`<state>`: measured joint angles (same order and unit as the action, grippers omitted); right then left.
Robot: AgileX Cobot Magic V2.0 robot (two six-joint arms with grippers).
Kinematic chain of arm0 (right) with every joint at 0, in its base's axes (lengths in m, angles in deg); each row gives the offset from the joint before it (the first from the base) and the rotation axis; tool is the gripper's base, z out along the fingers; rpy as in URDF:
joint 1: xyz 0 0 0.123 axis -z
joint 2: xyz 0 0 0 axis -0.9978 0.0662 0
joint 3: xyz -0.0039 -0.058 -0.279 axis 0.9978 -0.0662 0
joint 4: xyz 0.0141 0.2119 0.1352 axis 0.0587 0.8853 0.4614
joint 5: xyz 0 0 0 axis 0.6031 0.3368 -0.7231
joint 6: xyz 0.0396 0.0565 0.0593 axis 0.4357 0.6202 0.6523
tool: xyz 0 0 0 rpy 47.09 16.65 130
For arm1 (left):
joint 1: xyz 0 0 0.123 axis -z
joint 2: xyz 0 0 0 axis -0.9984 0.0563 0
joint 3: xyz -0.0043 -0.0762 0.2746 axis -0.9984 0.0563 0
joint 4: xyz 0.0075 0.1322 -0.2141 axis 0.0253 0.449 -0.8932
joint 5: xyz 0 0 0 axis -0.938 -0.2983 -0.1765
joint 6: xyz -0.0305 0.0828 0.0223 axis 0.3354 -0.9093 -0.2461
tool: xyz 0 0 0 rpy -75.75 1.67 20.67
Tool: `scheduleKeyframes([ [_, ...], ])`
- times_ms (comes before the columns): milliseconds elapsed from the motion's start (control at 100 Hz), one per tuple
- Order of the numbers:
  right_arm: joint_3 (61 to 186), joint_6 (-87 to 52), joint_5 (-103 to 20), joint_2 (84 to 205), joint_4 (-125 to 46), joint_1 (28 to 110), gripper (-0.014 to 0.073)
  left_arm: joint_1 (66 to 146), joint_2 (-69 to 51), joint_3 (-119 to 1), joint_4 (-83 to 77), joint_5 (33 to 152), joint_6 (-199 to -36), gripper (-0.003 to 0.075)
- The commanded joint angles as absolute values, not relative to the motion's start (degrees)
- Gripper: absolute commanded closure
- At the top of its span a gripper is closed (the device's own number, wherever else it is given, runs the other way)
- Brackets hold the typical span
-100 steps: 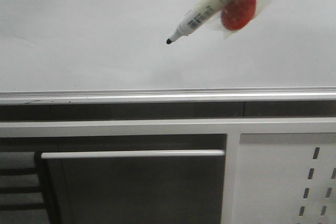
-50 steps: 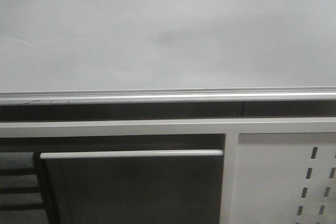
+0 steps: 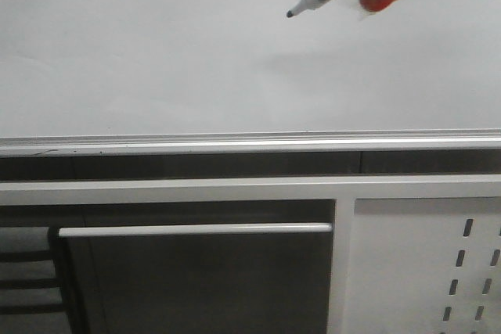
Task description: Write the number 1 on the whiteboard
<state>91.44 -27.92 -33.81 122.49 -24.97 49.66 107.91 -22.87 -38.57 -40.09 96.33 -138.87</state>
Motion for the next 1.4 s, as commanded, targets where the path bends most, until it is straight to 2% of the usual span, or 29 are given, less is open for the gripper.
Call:
scheduleKeyframes([
  [0, 92.9, -28.5, -26.6, 122.6, -27.1, 49.8, 0.0633, 107.9, -23.1, -40.2, -41.9, 93.9, -138.2, 0.0335],
  [770, 96.4, -28.5, -20.6, 132.4, -31.0, 45.2, 0.0635, 107.9, -22.9, -40.2, -41.9, 92.7, -138.2, 0.0335],
  [1390, 96.4, -28.5, -19.8, 132.9, -31.2, 45.2, 0.0634, 107.9, -22.9, -40.2, -41.9, 92.7, -138.2, 0.0335],
])
